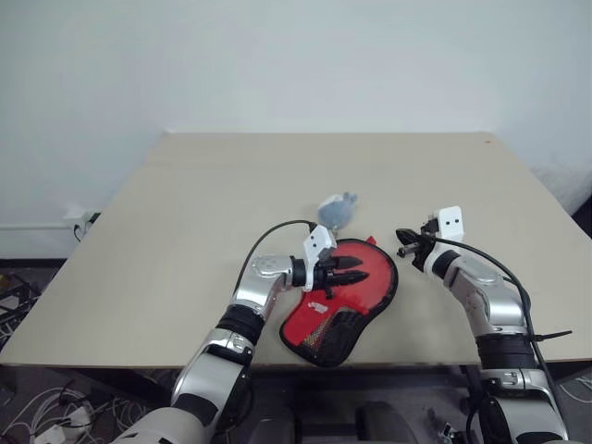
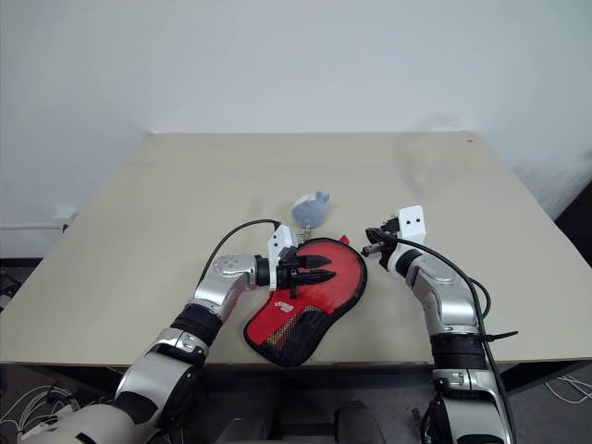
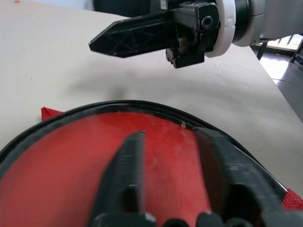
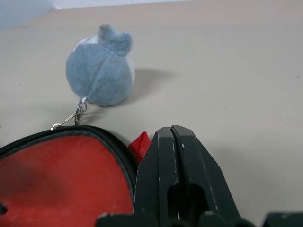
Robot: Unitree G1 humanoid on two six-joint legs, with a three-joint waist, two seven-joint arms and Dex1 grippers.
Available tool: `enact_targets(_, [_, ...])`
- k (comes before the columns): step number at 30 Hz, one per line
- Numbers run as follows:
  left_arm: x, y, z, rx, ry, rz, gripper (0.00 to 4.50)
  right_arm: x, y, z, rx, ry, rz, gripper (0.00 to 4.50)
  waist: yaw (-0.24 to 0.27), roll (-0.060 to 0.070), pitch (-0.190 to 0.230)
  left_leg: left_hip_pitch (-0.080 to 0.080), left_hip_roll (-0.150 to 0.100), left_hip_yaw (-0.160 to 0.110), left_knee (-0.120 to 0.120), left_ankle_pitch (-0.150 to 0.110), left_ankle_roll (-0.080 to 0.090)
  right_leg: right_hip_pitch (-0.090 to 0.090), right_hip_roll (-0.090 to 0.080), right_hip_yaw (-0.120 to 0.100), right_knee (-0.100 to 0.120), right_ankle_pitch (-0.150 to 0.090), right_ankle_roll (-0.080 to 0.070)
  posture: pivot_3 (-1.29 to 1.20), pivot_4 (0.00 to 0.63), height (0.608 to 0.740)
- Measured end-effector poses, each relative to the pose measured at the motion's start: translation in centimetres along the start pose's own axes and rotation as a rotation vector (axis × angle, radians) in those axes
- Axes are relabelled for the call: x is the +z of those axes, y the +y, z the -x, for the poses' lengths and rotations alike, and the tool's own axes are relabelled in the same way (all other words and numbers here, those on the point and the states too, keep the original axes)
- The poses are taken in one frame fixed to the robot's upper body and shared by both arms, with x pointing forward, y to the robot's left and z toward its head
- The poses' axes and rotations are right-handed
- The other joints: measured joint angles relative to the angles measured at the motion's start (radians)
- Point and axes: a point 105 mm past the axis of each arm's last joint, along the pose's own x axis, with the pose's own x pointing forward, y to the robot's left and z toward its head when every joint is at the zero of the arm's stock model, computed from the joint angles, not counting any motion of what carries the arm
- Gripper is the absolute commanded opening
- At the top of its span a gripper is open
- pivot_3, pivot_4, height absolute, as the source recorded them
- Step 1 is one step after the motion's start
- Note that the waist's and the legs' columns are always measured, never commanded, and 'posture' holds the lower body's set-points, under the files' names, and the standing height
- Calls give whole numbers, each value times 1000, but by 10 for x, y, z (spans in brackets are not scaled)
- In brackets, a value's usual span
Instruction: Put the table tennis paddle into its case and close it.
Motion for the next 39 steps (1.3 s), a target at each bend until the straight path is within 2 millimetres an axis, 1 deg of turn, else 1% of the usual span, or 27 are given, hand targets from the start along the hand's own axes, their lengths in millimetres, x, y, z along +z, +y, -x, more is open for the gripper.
enact_targets(2, [1,0,0,4,-6,-16,36,0,0,0,0,-1,0,0,0,0,0,0,0,0,0,0,0,0,0,0,0,0,0,0,0,740])
enact_targets(4, [0,2,0,19,-6,-26,36,0,1,0,2,-1,0,0,0,0,0,0,0,0,0,0,0,0,0,0,0,0,0,0,0,740])
enact_targets(9, [-15,5,-1,58,35,5,36,3,6,-4,16,-11,-7,0,0,0,0,1,0,0,0,0,0,1,0,0,1,0,0,0,0,740])
enact_targets(16, [-17,14,-7,100,62,-20,36,22,21,-20,69,-44,6,0,0,1,-1,3,0,0,1,0,0,3,0,0,1,0,0,0,0,740])
enact_targets(22, [-17,16,-8,108,68,-45,36,23,35,-31,125,-37,6,0,0,2,-1,4,0,0,2,0,0,4,0,0,2,0,0,0,0,740])
enact_targets(25, [-18,16,-7,110,73,-60,0,24,42,-37,157,-27,1,500,0,2,-1,5,0,0,2,0,0,4,0,0,3,0,0,0,0,740])
enact_targets(26, [-18,17,-8,113,75,-67,0,24,44,-40,165,-24,-1,743,0,2,-2,5,0,0,2,0,0,4,0,0,4,0,0,0,0,740])
enact_targets(27, [-18,17,-8,114,76,-72,0,25,45,-42,171,-23,-3,1093,-1,2,-2,5,0,0,3,0,0,4,0,0,5,0,0,0,0,740])
enact_targets(28, [-19,17,-8,115,81,-77,0,26,47,-45,180,-24,-7,1240,-1,2,-2,5,0,0,3,0,0,4,0,0,5,0,0,0,0,740])
enact_targets(30, [-20,17,-7,113,89,-80,0,27,50,-50,193,-22,-15,1973,-1,2,-2,6,0,0,4,0,0,4,0,0,7,0,0,0,0,740])
enact_targets(31, [-20,17,-8,111,93,-82,0,27,51,-52,200,-19,-18,2136,-1,2,-2,6,0,0,4,0,0,4,0,0,8,0,0,0,0,740])
enact_targets(32, [-20,17,-7,108,96,-83,0,26,53,-54,206,-15,-25,2451,-1,2,-2,6,0,0,5,0,0,4,0,0,10,0,0,0,0,740])
enact_targets(33, [-20,17,-8,106,99,-86,0,24,54,-55,209,-10,-29,2637,-1,2,-2,6,0,0,5,0,0,3,0,0,11,0,0,0,0,740])
enact_targets(36, [-20,18,-6,105,110,-95,0,17,54,-60,215,14,-43,3585,-3,2,-2,7,0,0,6,0,0,3,1,1,13,0,0,0,0,740])
enact_targets(39, [-21,18,-5,106,113,-99,0,19,53,-66,209,16,-51,4440,-5,3,-2,7,0,0,6,0,0,3,1,1,14,0,0,0,0,740])
